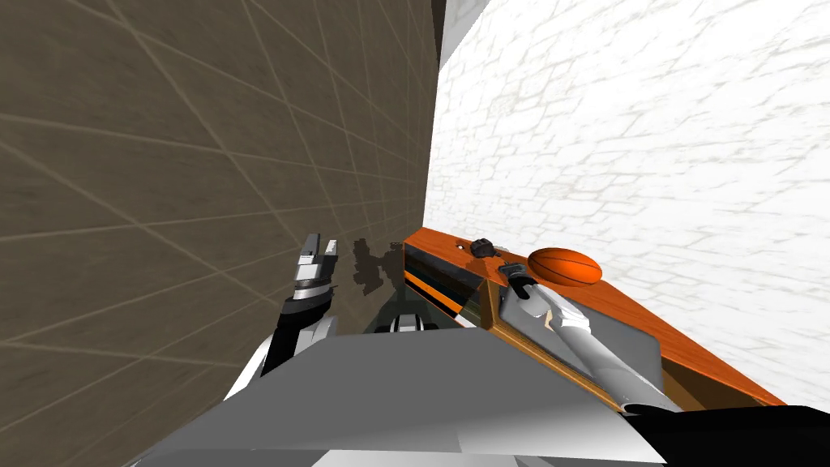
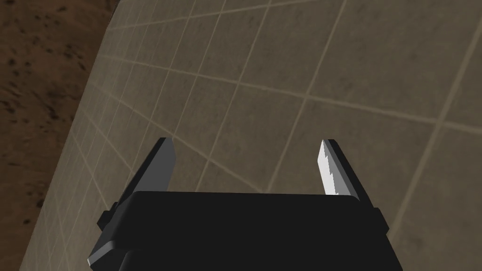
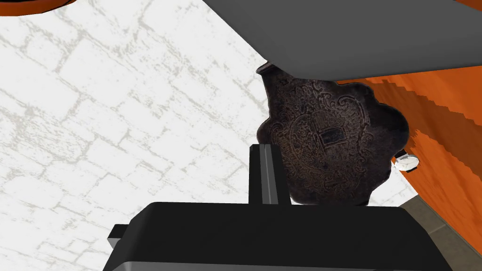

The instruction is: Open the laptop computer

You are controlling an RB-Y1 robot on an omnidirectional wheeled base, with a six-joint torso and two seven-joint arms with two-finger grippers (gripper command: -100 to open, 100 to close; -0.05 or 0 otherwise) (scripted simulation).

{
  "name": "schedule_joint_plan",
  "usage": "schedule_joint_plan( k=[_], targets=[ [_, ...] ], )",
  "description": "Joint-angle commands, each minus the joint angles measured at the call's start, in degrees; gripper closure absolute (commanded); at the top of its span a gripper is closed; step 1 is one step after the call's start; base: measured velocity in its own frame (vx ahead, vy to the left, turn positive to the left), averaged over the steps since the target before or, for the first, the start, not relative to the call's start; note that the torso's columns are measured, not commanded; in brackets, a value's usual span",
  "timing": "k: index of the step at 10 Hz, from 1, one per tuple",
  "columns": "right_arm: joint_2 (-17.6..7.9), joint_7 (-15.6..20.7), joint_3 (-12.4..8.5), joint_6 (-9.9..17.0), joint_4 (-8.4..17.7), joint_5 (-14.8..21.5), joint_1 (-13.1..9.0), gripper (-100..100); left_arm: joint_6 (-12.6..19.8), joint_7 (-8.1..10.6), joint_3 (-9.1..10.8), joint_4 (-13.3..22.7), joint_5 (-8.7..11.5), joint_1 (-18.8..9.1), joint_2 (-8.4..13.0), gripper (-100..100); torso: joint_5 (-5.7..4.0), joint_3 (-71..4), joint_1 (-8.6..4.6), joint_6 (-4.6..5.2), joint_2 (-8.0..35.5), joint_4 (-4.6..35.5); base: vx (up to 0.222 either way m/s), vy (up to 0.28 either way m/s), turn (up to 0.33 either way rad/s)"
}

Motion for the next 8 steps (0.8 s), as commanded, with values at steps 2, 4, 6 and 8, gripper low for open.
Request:
schedule_joint_plan(
  k=[2, 4, 6, 8],
  targets=[
    [-5.2, -1.3, 1.6, 1.8, 2.2, -5.6, 0.1, -100, 0.0, 0.0, 0.01, 0.0, 0.0, 0.0, 0.0, 0, -0.01, 0.0, -0.05, 0.16, 0.0, 0.0, -0.04, -0.008, 0.086],
    [-6.4, -1.6, 1.8, 2.6, 2.5, -6.7, 0.1, -100, 0.0, 0.0, 0.0, 0.0, 0.0, 0.0, 0.0, 0, 0.01, 0.1, -0.01, 0.07, 0.2, 0.1, -0.081, 0.001, 0.172],
    [-9.0, -2.2, 2.3, 4.2, 3.2, -8.9, 0.1, -100, 0.0, 0.0, 0.01, 0.0, 0.0, 0.0, 0.0, 0, 0.0, 0.1, -0.05, 0.11, 0.1, 0.0, -0.103, 0.004, 0.122],
    [-11.5, -2.8, 2.7, 5.7, 3.9, -11.2, 0.1, -100, 0.0, 0.0, 0.01, 0.0, 0.0, 0.0, 0.0, 0, -0.01, 0.0, -0.07, 0.1, 0.0, 0.0, -0.099, -0.003, 0.178]
  ],
)
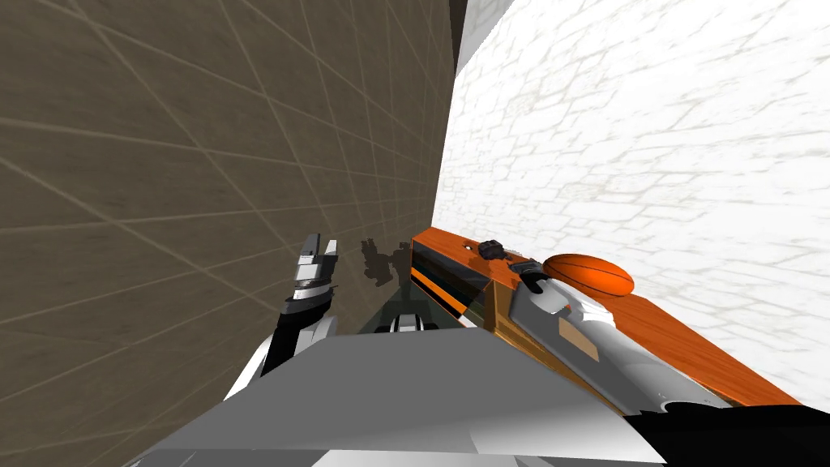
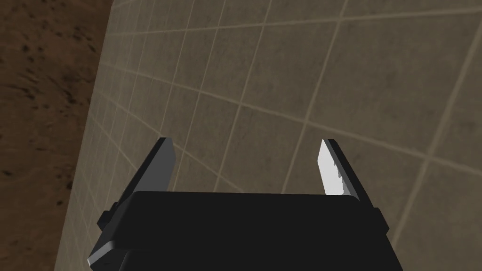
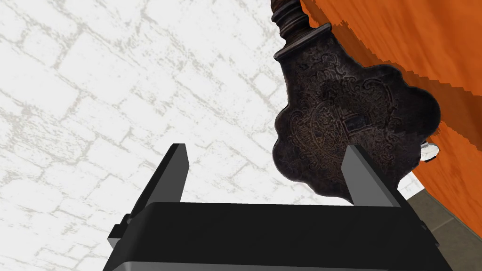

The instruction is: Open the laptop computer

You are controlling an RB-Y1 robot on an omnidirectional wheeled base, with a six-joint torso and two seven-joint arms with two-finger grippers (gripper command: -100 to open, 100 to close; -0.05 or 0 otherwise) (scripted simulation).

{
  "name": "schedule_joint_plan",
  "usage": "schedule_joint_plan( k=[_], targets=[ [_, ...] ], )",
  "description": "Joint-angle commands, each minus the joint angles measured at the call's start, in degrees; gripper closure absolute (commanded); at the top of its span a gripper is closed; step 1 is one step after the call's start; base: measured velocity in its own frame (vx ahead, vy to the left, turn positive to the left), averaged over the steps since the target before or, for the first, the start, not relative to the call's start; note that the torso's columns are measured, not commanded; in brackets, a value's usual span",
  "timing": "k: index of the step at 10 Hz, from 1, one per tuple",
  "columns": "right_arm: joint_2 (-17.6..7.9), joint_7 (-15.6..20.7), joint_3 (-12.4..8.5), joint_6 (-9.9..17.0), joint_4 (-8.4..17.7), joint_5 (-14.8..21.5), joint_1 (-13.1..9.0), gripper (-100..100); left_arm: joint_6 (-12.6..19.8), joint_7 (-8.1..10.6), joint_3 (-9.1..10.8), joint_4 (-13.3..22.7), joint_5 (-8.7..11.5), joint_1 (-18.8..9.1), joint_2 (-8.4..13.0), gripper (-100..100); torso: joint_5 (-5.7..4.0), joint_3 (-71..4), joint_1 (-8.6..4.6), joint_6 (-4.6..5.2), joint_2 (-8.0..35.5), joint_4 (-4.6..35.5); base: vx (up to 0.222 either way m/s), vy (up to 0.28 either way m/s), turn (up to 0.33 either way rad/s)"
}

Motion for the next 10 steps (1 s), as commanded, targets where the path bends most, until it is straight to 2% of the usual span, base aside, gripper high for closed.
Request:
schedule_joint_plan(
  k=[1, 3, 4, 5, 10],
  targets=[
    [-2.9, -0.8, 0.4, 1.9, 1.2, -2.5, -0.1, -100, 0.0, 0.0, 0.0, 0.0, 0.0, 0.0, 0.0, 0, -0.01, 0.0, 0.0, 0.0, 0.0, 0.0, -0.09, 0.019, 0.199],
    [-5.4, -1.4, 0.9, 3.5, 1.9, -4.8, -0.1, -100, 0.0, 0.0, 0.0, 0.0, 0.0, 0.0, 0.0, 0, 0.02, 0.0, 0.08, 0.01, 0.0, 0.0, -0.088, 0.021, 0.161],
    [-4.7, -1.2, 0.6, 2.9, 1.5, -4.1, 0.1, -100, 0.0, 0.0, 0.0, 0.0, 0.0, 0.0, 0.0, 0, 0.01, 0.0, 0.03, 0.0, 0.0, 0.0, -0.038, 0.007, 0.032],
    [-4.8, -1.3, 0.6, 3.1, 1.5, -4.2, 0.2, 0, 0.0, 0.0, 0.01, 0.0, 0.0, 0.0, 0.0, 0, -0.02, -0.1, -0.04, 0.04, -0.1, 0.0, -0.008, 0.003, -0.008],
    [-4.8, -1.3, 0.6, 3.1, 1.5, -4.2, 0.2, 0, 0.0, 0.0, 0.01, 0.0, 0.0, 0.0, 0.0, 0, 0.01, 0.0, 0.03, 0.0, 0.0, 0.0, 0.0, 0.0, 0.0]
  ],
)
